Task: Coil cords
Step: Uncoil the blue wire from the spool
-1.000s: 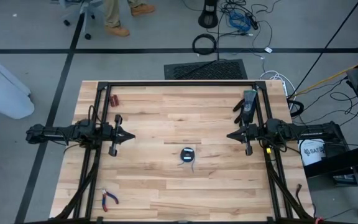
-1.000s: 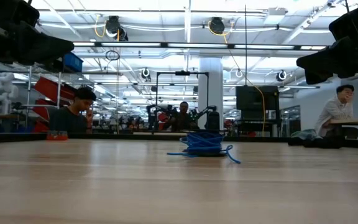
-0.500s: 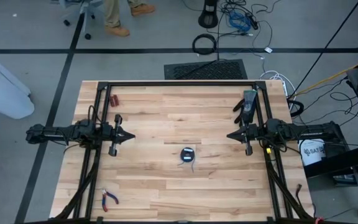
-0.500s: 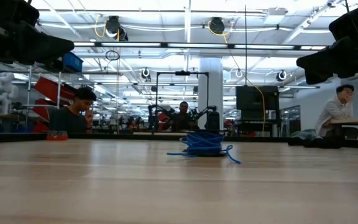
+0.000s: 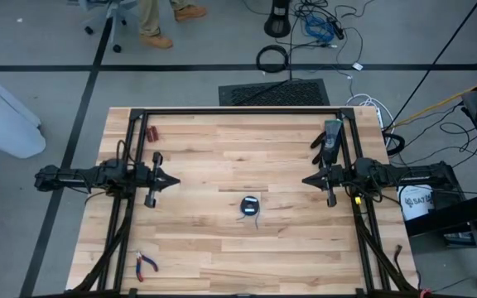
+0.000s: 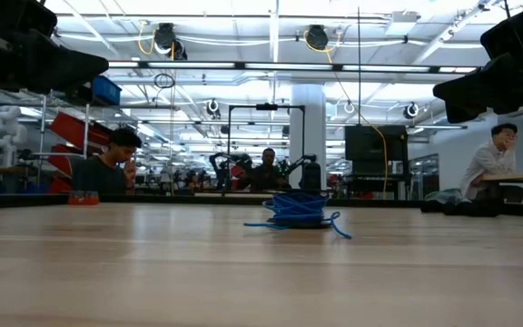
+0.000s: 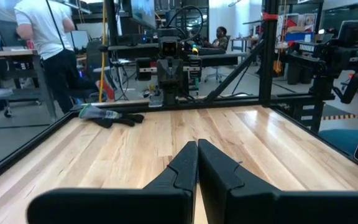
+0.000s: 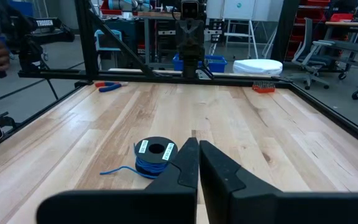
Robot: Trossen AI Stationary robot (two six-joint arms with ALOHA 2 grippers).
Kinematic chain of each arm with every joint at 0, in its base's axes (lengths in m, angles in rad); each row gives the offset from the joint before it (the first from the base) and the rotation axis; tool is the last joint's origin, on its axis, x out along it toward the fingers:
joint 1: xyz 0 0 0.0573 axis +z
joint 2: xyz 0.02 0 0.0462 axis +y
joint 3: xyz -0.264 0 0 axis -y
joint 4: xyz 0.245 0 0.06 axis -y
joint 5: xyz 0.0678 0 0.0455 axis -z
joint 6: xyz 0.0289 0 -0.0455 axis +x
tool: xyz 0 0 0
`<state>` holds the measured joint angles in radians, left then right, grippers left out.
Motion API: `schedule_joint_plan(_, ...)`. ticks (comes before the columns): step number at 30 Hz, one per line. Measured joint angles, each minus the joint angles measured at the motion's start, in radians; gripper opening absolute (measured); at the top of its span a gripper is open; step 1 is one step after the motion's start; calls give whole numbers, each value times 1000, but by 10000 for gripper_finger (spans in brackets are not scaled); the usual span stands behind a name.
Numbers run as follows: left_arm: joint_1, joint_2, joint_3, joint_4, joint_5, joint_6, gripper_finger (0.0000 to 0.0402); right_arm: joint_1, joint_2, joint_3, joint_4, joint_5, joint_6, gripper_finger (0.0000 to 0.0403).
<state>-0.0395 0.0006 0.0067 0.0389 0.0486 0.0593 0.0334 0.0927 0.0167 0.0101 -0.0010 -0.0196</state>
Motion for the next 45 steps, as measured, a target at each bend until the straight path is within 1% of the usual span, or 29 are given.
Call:
schedule_joint_plan(5, 0, 0, 1, 96, -1, -34, 20, 0, 0, 0, 0, 0, 0, 0)
schedule_joint_plan(9, 0, 15, 34, 76, -38, -30, 20, 0, 0, 0, 0, 0, 0, 0)
schedule_joint_plan(13, 0, 64, 98, 77, -43, -35, 20, 0, 0, 0, 0, 0, 0, 0)
schedule_joint_plan(16, 0, 117, 179, 81, -43, -27, 20, 0, 0, 0, 0, 0, 0, 0)
schedule_joint_plan(19, 0, 187, 282, 65, -30, -27, 20, 0, 0, 0, 0, 0, 0, 0)
schedule_joint_plan(25, 0, 359, 541, -88, -25, -21, 20, 0, 0, 0, 1, 0, 0, 0)
schedule_joint_plan(29, 0, 493, 690, -94, -25, 29, 20, 0, 0, -1, 15, 1, 0, 0)
schedule_joint_plan(32, 0, 596, 770, -98, -25, 32, 20, 0, 0, -1, 17, 1, 0, 0)
schedule_joint_plan(35, -5, 689, 811, -100, -23, -3, 20, 0, 0, -1, 24, 1, 0, 0)
schedule_joint_plan(38, -18, 770, 819, -97, -23, -26, 20, 0, 0, -1, 25, 1, 20, 0)
schedule_joint_plan(40, -32, 826, 819, -97, -5, -30, 20, 0, 0, -1, 25, -3, 119, 0)
schedule_joint_plan(42, -47, 878, 819, -96, 32, -83, 20, 0, 0, 0, 23, -5, 205, 0)
schedule_joint_plan(44, -62, 936, 819, -84, 64, -150, 20, 1, 0, 16, -2, -10, 161, 0)
schedule_joint_plan(45, -68, 964, 819, -70, 69, -152, 20, 1, 0, 24, -7, -25, 145, 0)
